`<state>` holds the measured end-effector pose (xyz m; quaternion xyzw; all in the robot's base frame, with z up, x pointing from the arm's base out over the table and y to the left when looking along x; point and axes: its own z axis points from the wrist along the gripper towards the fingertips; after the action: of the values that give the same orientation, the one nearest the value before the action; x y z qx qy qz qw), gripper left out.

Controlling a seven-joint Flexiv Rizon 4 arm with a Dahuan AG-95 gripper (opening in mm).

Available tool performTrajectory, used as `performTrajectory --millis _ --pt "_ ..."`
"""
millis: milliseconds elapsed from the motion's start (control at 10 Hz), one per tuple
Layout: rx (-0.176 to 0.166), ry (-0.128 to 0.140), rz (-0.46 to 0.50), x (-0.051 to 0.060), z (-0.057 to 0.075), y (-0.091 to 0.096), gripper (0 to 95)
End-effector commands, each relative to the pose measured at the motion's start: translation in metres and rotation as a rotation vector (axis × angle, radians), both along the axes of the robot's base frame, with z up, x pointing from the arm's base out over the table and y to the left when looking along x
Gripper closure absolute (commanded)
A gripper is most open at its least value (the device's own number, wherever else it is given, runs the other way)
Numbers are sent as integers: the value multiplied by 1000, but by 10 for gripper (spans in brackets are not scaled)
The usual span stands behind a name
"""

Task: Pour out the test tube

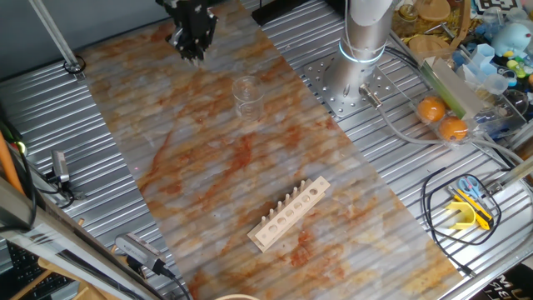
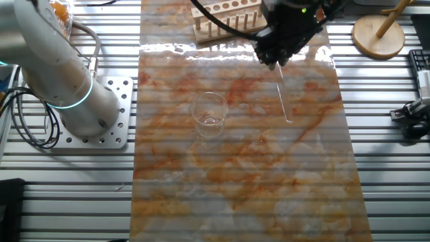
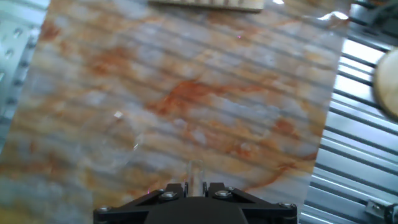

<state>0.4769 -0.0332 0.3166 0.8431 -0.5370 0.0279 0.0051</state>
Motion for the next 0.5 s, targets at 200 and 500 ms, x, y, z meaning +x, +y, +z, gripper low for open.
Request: performTrajectory --millis 200,500 --pt "-74 9 75 10 17 -14 950" --pt "-151 -3 87 6 17 -31 950"
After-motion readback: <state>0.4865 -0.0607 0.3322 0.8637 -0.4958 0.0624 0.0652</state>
